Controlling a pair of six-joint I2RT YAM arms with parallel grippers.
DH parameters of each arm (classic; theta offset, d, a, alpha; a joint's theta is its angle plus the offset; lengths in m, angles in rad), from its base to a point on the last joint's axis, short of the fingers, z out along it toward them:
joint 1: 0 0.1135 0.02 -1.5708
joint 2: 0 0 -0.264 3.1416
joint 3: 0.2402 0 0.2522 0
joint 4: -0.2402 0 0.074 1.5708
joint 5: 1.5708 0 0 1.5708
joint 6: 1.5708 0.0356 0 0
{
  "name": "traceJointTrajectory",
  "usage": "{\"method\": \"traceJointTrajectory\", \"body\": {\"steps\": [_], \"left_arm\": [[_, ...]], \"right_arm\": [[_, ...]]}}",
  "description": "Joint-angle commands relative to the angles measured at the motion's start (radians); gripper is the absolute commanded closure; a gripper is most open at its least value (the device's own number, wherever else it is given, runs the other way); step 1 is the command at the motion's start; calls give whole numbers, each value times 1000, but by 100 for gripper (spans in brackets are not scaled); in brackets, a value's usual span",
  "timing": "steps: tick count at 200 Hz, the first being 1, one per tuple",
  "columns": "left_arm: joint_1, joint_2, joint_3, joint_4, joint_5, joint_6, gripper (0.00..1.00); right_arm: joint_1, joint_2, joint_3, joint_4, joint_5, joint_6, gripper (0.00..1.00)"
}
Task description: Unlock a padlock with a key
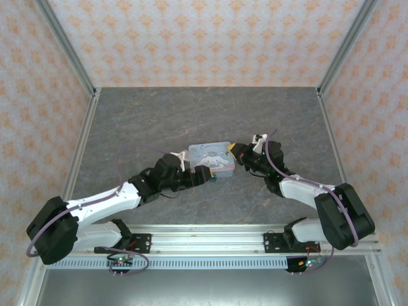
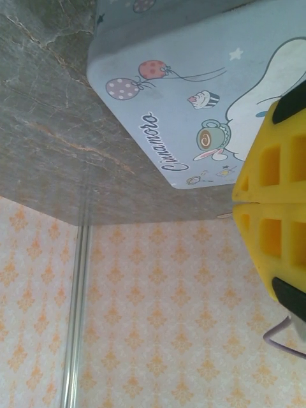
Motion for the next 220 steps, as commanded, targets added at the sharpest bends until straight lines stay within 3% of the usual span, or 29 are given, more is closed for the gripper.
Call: {"method": "traceJointTrajectory", "body": {"steps": [1,63,180,220], "left_arm": [[-33,62,-19,152,-82,-66,9],[-31,199,36,220,-150,-39,9],[104,295,96,277,-75,-15,9],[124,271,107,238,-26,61,9]], "right_arm": [[23,16,-8,4,-3,-24,100],[37,102,9,47,37,-37,100],[24,309,163,67,64,-51,100],[25,311,175,112,51,-24,100]]}}
